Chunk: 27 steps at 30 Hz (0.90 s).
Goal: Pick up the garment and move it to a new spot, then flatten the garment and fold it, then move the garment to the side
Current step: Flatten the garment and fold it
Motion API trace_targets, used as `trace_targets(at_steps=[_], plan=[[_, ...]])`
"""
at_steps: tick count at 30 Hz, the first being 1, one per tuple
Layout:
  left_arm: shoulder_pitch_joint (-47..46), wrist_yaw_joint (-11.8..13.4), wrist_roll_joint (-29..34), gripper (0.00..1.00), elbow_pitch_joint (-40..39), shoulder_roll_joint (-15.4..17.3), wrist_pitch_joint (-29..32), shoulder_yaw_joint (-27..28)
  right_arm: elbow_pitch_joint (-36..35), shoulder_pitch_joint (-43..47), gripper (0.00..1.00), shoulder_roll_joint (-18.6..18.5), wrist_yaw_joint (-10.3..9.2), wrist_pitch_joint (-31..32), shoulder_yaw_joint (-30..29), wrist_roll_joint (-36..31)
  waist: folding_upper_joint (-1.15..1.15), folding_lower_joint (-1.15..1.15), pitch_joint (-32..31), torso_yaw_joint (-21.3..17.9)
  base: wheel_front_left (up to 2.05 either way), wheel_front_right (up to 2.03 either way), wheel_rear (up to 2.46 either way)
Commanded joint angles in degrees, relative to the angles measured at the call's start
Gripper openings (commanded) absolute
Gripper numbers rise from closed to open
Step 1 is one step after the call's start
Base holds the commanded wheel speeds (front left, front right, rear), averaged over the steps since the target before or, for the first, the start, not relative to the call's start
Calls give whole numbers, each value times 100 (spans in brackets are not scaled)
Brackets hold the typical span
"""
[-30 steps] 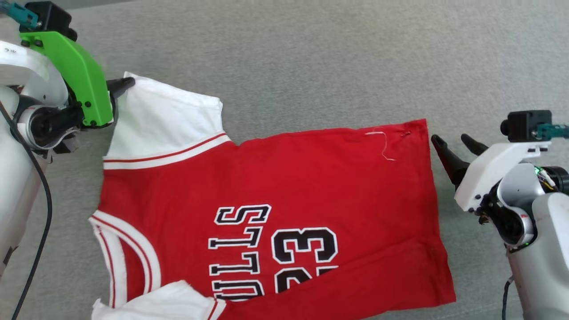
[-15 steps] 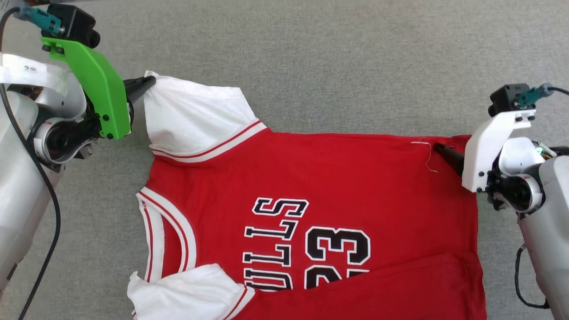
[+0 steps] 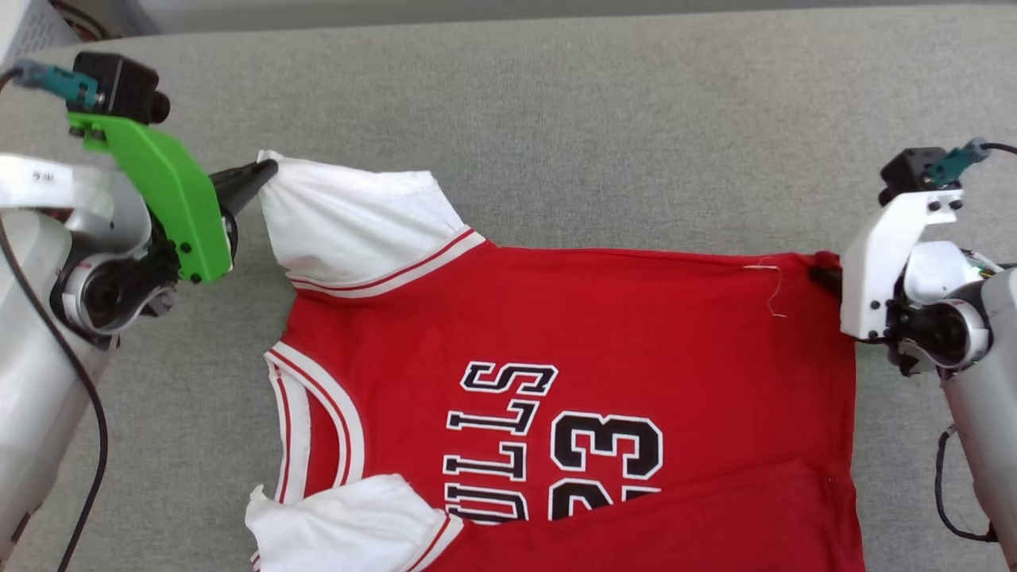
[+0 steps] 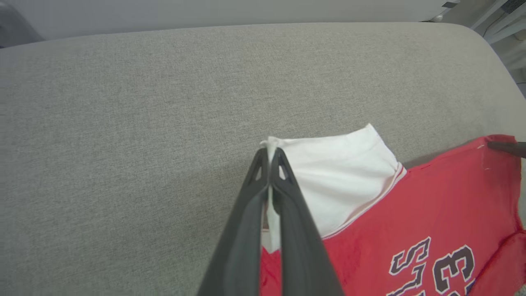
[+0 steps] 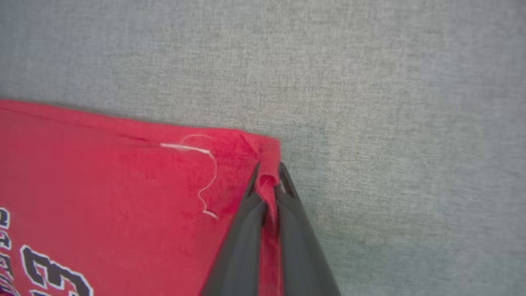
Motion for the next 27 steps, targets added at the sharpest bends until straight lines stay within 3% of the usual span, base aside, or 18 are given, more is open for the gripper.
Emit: trace_targets(at_steps=[1, 8, 13, 14, 17, 23, 27], plan=[[237, 33, -127, 0, -64, 83, -161, 92, -154, 159, 0, -68, -4, -97, -89, 12, 0, 0, -313, 52, 0, 0, 0], [1608, 391, -393, 0, -817, 471, -986, 462, -1046, 1032, 0, -86, -4, -426, -330, -215, 0, 0, -808, 121, 0, 0, 0], [2922, 838, -554, 0, -1596, 633, -1501, 531, -1602, 1946, 0, 46, -4, -625, -639, -441, 0, 0, -1099, 256, 0, 0, 0], [3623, 1060, -698, 0, -1949, 622, -1803, 571, -1848, 2453, 0, 188, -4, -735, -782, -548, 0, 0, -1231, 322, 0, 0, 0], [4270, 1232, -867, 0, -2202, 571, -2059, 590, -2013, 2934, 0, 346, -4, -889, -949, -604, 0, 0, -1315, 395, 0, 0, 0], [5143, 1413, -1127, 0, -2338, 445, -2332, 549, -2125, 3671, 0, 591, -4, -1067, -1255, -713, 0, 0, -1444, 457, 0, 0, 0], [5457, 1330, -1271, 0, -2227, 212, -2400, 415, -2097, 4050, 0, 719, -4, -1181, -1364, -785, 0, 0, -1511, 447, 0, 0, 0]])
